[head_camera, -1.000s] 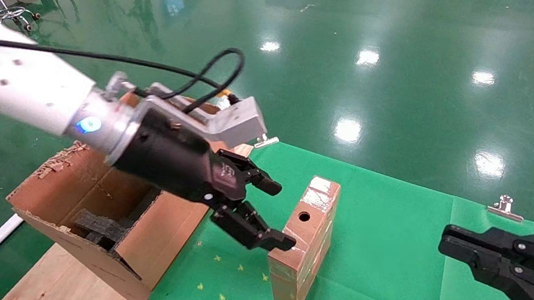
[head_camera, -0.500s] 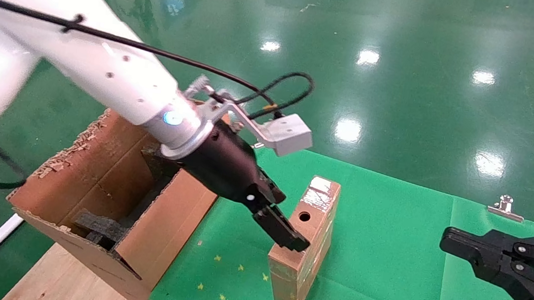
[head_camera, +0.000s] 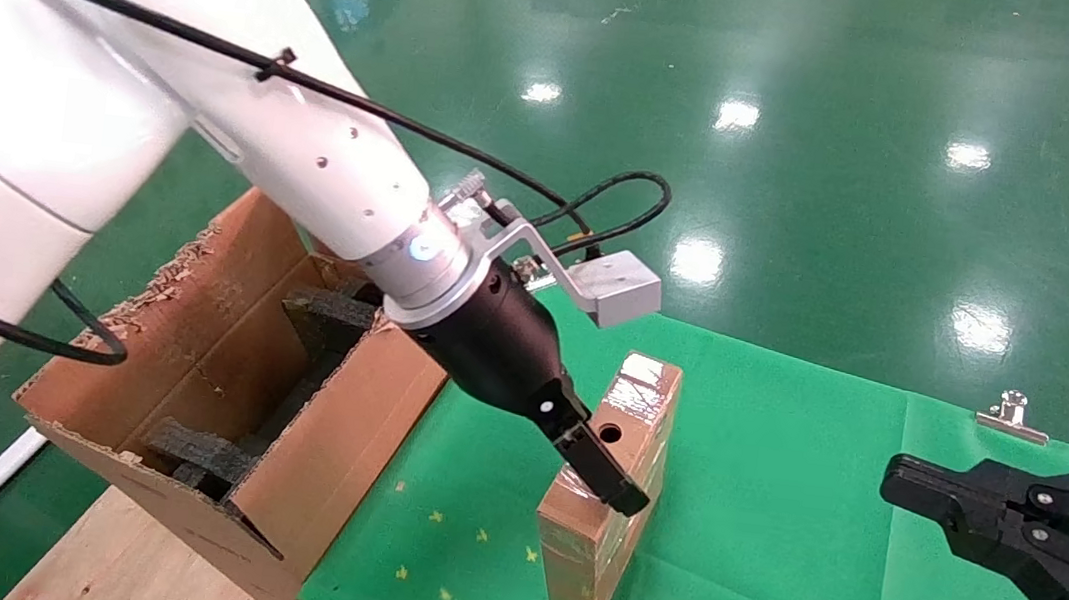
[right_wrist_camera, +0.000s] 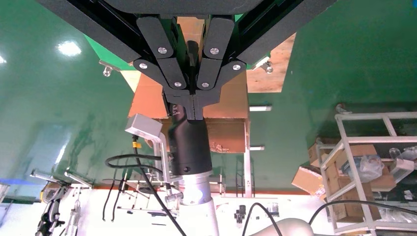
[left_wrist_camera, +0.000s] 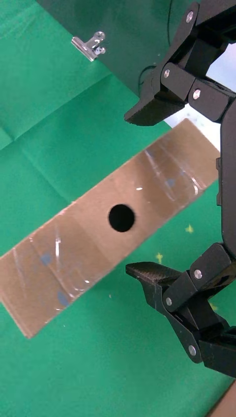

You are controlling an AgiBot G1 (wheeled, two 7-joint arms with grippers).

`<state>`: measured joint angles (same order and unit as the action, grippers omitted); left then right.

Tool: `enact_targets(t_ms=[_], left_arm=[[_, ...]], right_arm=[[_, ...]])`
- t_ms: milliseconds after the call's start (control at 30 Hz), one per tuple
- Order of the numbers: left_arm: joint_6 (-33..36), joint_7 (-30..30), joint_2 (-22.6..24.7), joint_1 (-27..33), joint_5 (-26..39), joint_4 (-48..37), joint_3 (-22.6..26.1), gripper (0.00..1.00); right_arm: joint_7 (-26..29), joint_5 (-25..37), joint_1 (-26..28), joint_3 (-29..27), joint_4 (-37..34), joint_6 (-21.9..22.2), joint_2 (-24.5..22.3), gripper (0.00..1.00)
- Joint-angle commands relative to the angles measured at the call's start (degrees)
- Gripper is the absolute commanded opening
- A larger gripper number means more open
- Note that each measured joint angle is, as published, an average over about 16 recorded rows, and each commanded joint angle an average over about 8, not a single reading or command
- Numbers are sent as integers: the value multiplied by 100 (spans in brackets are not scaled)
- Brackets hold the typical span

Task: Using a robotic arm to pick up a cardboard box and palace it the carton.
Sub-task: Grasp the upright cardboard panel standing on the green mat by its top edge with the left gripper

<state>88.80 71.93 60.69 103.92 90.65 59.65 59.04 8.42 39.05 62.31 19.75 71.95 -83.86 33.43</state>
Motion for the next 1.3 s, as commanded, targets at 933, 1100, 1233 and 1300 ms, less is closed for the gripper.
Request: enact_targets(t_ms=[933,1100,1233,1300], left_arm=[[-25,-6,266,32,158,-326,183,0],[-27,-6,257,29,148,-317,174,0],[-31,-7,252,28,143,-313,168,0],[-34,-8,251,27,141,-312,167,0]], right_arm=[[-1,-1,-2,0,-1,1,-1,100],[-1,-1,-2,0,-1,1,-1,100],[-1,-1,-2,0,-1,1,-1,100],[-1,-1,-2,0,-1,1,-1,100]])
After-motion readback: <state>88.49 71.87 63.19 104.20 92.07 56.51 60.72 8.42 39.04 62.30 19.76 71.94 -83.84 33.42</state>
